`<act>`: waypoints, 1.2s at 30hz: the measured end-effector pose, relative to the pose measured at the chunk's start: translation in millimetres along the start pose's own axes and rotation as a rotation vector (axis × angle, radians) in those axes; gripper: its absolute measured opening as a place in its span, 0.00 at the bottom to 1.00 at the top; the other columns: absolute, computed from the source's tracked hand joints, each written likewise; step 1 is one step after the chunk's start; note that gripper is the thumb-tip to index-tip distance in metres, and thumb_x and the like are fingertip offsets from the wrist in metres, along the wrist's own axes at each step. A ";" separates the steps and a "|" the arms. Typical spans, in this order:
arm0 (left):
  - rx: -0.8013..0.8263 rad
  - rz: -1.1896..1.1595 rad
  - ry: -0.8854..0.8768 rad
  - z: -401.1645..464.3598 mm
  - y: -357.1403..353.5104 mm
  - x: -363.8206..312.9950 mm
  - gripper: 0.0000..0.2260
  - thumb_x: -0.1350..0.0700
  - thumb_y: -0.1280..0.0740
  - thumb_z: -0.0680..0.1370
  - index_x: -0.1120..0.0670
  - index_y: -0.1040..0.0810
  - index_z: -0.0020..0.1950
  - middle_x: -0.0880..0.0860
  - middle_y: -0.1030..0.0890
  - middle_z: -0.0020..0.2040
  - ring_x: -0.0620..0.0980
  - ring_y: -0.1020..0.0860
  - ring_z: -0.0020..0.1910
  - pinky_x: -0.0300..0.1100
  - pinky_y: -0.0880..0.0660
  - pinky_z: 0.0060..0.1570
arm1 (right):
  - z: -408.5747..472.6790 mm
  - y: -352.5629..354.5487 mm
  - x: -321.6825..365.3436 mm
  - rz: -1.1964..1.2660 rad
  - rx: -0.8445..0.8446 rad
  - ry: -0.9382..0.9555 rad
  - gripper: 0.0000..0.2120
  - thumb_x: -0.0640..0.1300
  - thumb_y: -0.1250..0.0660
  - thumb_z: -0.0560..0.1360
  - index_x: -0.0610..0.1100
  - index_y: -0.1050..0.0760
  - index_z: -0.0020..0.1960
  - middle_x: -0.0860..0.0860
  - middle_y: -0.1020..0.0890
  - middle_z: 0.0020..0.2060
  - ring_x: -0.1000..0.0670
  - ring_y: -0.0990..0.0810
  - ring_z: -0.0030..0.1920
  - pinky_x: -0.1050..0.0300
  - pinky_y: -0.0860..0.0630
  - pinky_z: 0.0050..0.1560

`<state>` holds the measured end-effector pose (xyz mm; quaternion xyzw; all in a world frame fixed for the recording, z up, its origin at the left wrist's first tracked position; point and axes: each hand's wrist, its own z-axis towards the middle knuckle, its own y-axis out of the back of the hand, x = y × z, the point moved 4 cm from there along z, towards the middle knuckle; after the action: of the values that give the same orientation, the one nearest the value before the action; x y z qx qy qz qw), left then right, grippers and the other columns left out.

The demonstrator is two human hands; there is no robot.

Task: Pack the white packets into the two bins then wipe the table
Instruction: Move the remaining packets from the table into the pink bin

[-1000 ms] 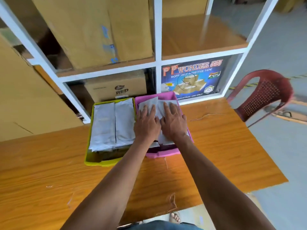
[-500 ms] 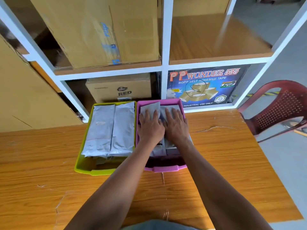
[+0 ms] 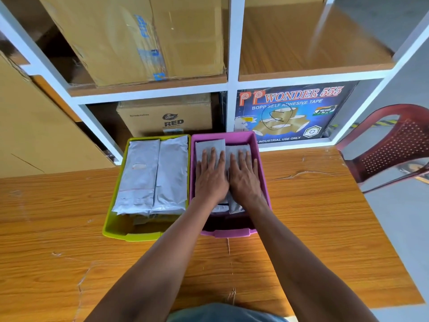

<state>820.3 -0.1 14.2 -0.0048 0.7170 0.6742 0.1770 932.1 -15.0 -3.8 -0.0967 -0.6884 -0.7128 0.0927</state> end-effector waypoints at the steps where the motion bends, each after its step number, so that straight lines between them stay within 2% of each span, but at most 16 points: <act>1: 0.027 0.006 0.009 1.2 -3.6 3.3 0.32 0.48 0.46 0.88 0.50 0.60 0.87 0.55 0.61 0.87 0.56 0.65 0.84 0.57 0.59 0.84 | 1.2 -4.0 -1.2 -0.005 0.021 -0.008 0.36 0.50 0.44 0.87 0.43 0.61 0.86 0.38 0.58 0.84 0.38 0.64 0.84 0.42 0.67 0.80; 4: 0.070 0.014 0.010 1.5 -5.8 8.7 0.33 0.48 0.46 0.88 0.52 0.61 0.87 0.55 0.63 0.86 0.57 0.67 0.84 0.57 0.61 0.83 | 6.1 -10.5 -2.1 -0.004 0.030 -0.027 0.38 0.49 0.43 0.86 0.43 0.64 0.85 0.38 0.63 0.84 0.38 0.66 0.83 0.45 0.72 0.77; 7: 0.073 0.024 -0.002 -1.1 -1.0 6.5 0.32 0.50 0.46 0.88 0.54 0.61 0.86 0.56 0.63 0.86 0.58 0.67 0.84 0.57 0.63 0.83 | 11.3 -11.9 -0.5 -0.018 0.005 -0.042 0.38 0.48 0.44 0.87 0.43 0.65 0.85 0.38 0.63 0.83 0.36 0.65 0.83 0.43 0.71 0.78; 12: -0.058 0.025 -0.017 5.1 4.7 4.2 0.29 0.50 0.50 0.88 0.53 0.56 0.87 0.57 0.58 0.87 0.56 0.63 0.85 0.57 0.61 0.83 | 14.6 -17.3 -0.3 -0.069 -0.038 0.053 0.37 0.53 0.46 0.86 0.43 0.62 0.86 0.40 0.60 0.84 0.38 0.66 0.83 0.38 0.71 0.80; 15: -0.031 -0.024 0.003 13.8 -1.3 8.2 0.28 0.45 0.53 0.89 0.53 0.56 0.87 0.56 0.58 0.87 0.56 0.62 0.85 0.56 0.60 0.84 | 20.7 -21.1 -4.5 -0.028 -0.009 0.058 0.36 0.51 0.44 0.87 0.43 0.60 0.86 0.40 0.59 0.84 0.41 0.68 0.82 0.39 0.66 0.81; 18: 0.013 0.024 0.020 17.9 -10.8 12.9 0.29 0.45 0.53 0.89 0.54 0.57 0.87 0.57 0.59 0.87 0.57 0.64 0.85 0.58 0.59 0.83 | 28.9 -20.5 -7.9 0.060 -0.007 0.037 0.32 0.50 0.47 0.88 0.42 0.57 0.86 0.40 0.56 0.84 0.44 0.69 0.80 0.41 0.64 0.83; 21: 0.010 0.080 0.023 21.3 -13.1 11.8 0.30 0.46 0.51 0.88 0.55 0.55 0.87 0.59 0.58 0.87 0.59 0.63 0.85 0.60 0.59 0.83 | 33.3 -26.6 -11.8 0.041 -0.054 0.068 0.31 0.51 0.48 0.88 0.41 0.54 0.86 0.38 0.53 0.84 0.41 0.65 0.82 0.41 0.63 0.82; 24: -0.046 0.093 -0.006 22.0 -10.4 10.1 0.30 0.46 0.50 0.87 0.54 0.54 0.87 0.59 0.57 0.87 0.59 0.62 0.85 0.60 0.59 0.83 | 33.2 -30.6 -14.0 0.012 -0.167 0.101 0.31 0.53 0.52 0.86 0.38 0.47 0.84 0.36 0.47 0.83 0.38 0.56 0.83 0.38 0.56 0.82; 27: -0.042 0.075 -0.018 21.5 -15.4 11.3 0.30 0.46 0.50 0.88 0.53 0.56 0.87 0.57 0.59 0.86 0.58 0.63 0.85 0.59 0.60 0.83 | 34.9 -36.9 -14.6 0.021 -0.231 0.135 0.31 0.50 0.50 0.85 0.34 0.42 0.82 0.36 0.44 0.81 0.36 0.50 0.81 0.34 0.45 0.80; 29: -0.050 0.078 -0.018 22.9 -20.9 12.8 0.30 0.46 0.51 0.88 0.53 0.56 0.87 0.57 0.60 0.86 0.59 0.64 0.85 0.59 0.59 0.83 | 36.6 -43.2 -16.5 0.028 -0.207 0.137 0.31 0.51 0.52 0.85 0.35 0.44 0.83 0.35 0.44 0.82 0.36 0.51 0.82 0.32 0.42 0.80; 32: -0.072 0.095 -0.040 25.3 -29.1 16.4 0.31 0.45 0.56 0.85 0.53 0.56 0.87 0.58 0.58 0.87 0.60 0.62 0.85 0.60 0.57 0.83 | 39.1 -53.8 -20.1 0.018 -0.111 0.121 0.32 0.53 0.57 0.85 0.37 0.50 0.85 0.37 0.53 0.83 0.38 0.58 0.83 0.33 0.49 0.82; 36: -0.121 0.080 -0.073 26.4 -33.4 18.4 0.32 0.45 0.56 0.83 0.53 0.49 0.87 0.59 0.52 0.87 0.62 0.57 0.85 0.61 0.54 0.83 | 39.8 -61.6 -23.8 0.023 -0.080 0.107 0.32 0.54 0.57 0.86 0.40 0.52 0.86 0.38 0.52 0.84 0.38 0.60 0.84 0.33 0.49 0.82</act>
<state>817.8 26.8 -23.5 0.0380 0.6677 0.7225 0.1754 939.1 26.9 -68.2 -0.0701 -0.6521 -0.7429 0.1337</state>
